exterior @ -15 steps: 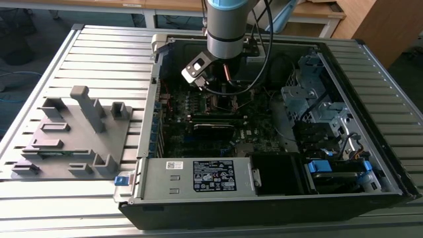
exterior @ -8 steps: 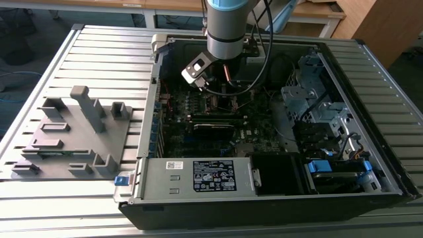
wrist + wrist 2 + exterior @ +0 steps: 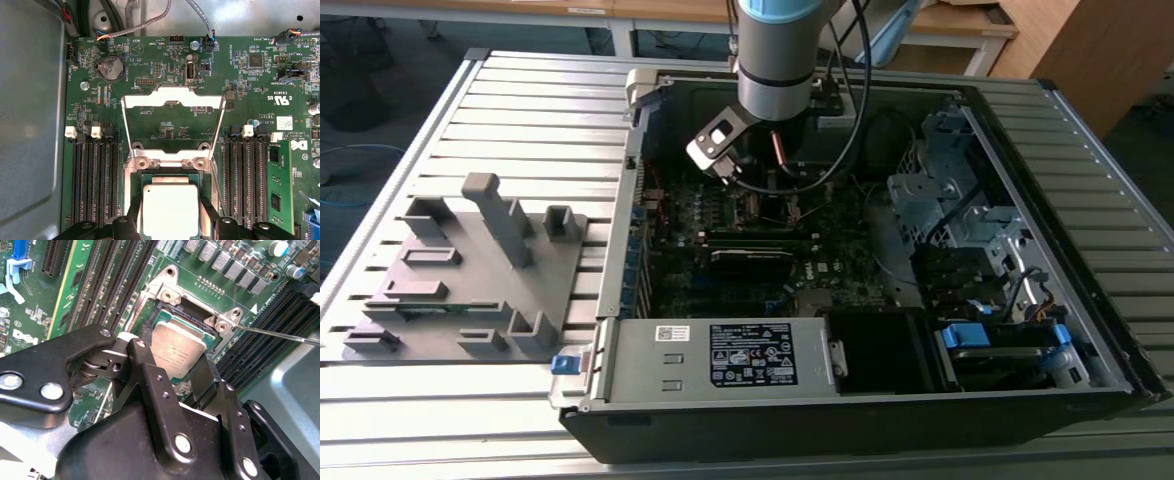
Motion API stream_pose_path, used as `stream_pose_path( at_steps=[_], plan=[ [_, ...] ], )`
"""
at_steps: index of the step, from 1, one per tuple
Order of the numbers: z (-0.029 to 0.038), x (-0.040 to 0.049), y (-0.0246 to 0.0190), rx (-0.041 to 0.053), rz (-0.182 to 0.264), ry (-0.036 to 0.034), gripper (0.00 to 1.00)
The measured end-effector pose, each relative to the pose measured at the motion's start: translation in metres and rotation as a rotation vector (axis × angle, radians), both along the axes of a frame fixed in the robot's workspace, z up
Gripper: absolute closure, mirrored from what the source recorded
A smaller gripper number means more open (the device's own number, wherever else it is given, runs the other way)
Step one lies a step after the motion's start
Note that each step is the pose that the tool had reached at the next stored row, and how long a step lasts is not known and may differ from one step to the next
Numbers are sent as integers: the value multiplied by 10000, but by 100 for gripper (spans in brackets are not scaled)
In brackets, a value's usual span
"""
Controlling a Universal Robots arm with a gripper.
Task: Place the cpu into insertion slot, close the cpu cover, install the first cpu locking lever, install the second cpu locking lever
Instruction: 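Place the cpu into insertion slot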
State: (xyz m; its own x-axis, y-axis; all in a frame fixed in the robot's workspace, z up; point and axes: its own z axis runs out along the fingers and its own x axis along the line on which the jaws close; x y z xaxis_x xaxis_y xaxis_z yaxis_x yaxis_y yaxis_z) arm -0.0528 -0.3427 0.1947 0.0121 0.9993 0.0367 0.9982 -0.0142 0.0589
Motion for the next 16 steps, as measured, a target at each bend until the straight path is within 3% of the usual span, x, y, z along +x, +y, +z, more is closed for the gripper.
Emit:
stream_pose_path(
  at_steps=[16],
  plan=[
    [-9,-11,-2,-1,24,0,46]
  ],
)
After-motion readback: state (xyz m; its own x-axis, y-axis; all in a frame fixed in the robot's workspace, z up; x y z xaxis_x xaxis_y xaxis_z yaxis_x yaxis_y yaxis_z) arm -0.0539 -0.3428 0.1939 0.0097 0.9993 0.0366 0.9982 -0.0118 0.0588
